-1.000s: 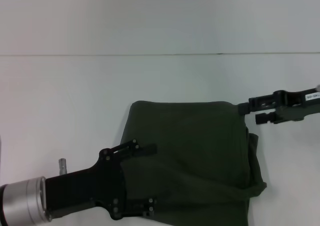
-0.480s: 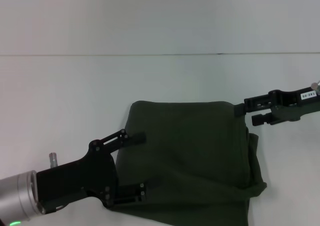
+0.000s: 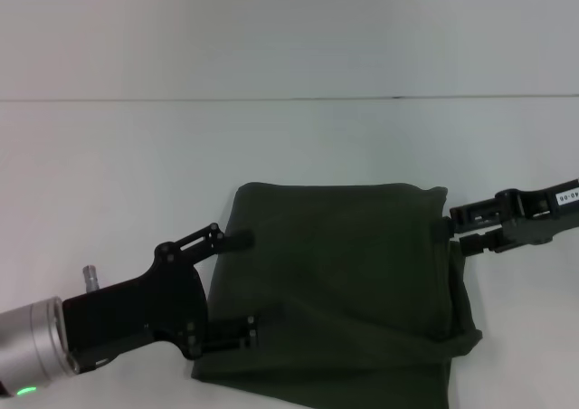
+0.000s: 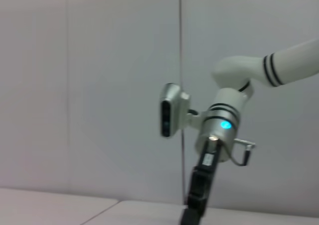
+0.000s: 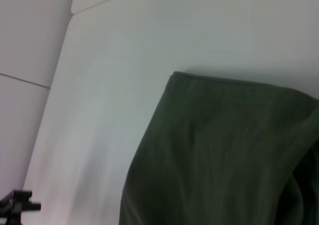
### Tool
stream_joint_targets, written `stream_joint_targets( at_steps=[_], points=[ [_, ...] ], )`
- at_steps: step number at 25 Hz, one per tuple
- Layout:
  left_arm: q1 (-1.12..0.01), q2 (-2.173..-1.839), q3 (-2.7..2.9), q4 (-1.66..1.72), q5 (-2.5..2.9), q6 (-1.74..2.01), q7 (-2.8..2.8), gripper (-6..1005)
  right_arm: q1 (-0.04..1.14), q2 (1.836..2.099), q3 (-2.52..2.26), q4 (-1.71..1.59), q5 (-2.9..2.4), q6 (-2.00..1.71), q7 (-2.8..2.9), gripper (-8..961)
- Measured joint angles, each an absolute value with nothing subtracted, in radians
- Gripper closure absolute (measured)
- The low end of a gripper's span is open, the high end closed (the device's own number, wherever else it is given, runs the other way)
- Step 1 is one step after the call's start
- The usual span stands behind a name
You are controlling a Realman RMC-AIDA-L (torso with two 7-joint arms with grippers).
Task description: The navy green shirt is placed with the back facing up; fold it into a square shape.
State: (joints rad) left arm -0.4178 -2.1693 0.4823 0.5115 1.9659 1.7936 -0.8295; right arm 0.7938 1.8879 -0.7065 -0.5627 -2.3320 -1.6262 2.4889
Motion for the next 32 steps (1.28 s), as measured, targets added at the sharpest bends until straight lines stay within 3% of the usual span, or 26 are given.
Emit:
stream_joint_targets(
  at_steps=[6, 15, 32],
  points=[
    [-0.427, -2.171, 0.482, 0.502, 1.959, 1.751, -0.827, 122, 0.778, 1.900, -0.708, -0.559, -2.332, -1.612, 2.466, 90],
    [-0.431, -2.169, 0.480, 0.500, 1.954, 1.746, -0.832, 122, 0.781, 1.940, -0.729, -0.557, -2.336, -1.592, 2.453, 91],
    [-0.431, -2.169, 0.480, 0.500, 1.944, 1.745, -0.833, 122, 0.780, 1.950, -0.761, -0.562, -2.345, -1.571, 2.442, 117]
  ],
)
